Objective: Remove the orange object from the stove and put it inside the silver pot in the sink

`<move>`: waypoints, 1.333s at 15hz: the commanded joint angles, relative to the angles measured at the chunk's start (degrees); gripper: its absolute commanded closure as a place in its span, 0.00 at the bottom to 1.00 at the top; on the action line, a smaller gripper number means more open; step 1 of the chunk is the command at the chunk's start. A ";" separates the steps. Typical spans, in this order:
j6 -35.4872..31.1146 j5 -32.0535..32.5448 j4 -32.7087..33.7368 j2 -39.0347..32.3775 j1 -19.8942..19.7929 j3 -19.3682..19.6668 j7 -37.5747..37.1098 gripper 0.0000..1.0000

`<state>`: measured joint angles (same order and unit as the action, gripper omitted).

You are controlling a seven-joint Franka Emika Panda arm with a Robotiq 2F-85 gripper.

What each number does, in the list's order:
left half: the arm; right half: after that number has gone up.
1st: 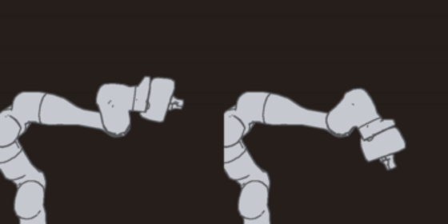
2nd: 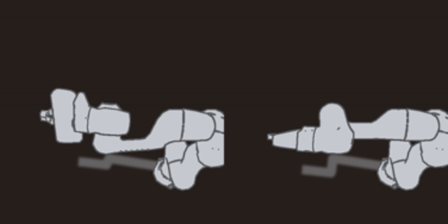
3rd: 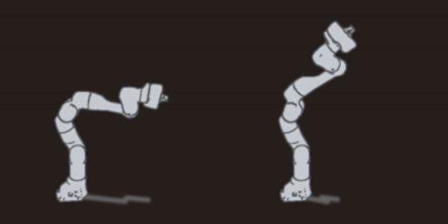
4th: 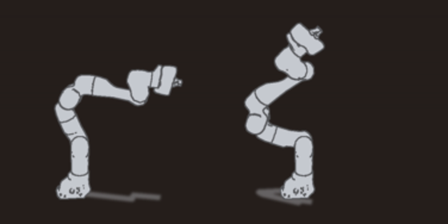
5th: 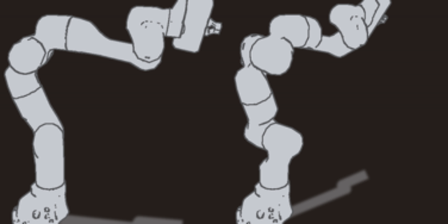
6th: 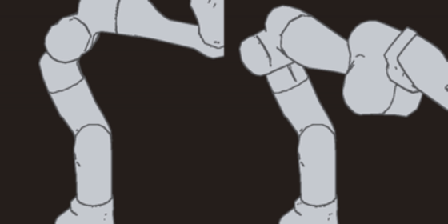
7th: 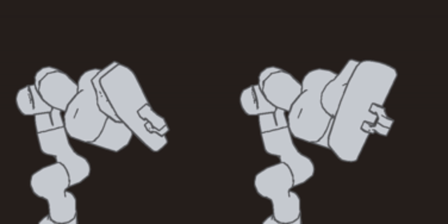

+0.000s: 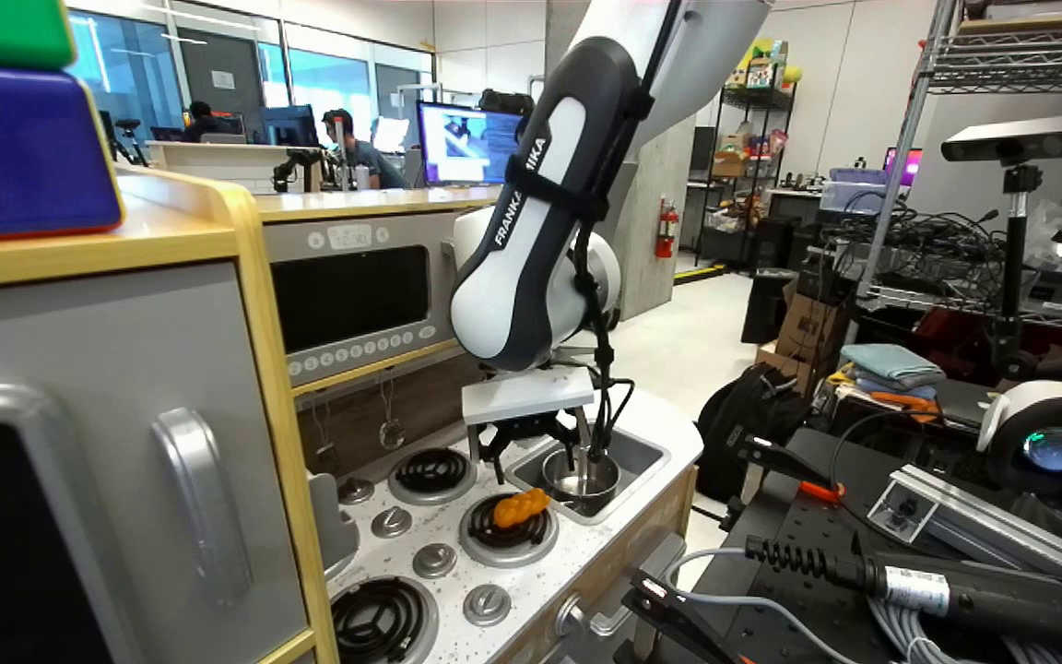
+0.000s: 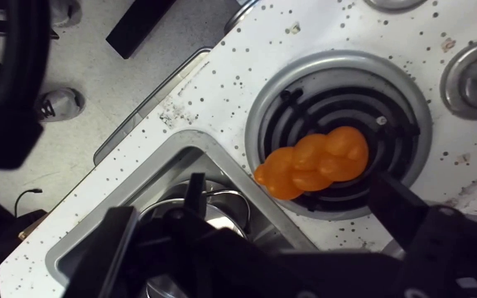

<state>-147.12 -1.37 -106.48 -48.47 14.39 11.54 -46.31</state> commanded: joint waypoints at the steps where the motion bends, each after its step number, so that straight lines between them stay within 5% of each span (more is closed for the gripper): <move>1: 0.22 0.39 0.37 -0.12 -0.17 -0.24 -0.52 0.00; 8: 10.83 7.53 4.66 -1.10 -3.58 -1.00 20.03 0.00; 15: 13.03 14.58 6.03 -0.06 -6.54 -2.26 38.37 0.00; 16: 11.56 13.16 5.06 -0.09 -5.72 -1.43 33.74 0.00; 20: 11.54 13.22 5.03 -0.09 -5.95 -1.53 34.07 0.00</move>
<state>-135.83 10.99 -101.73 -48.52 9.24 10.82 -11.73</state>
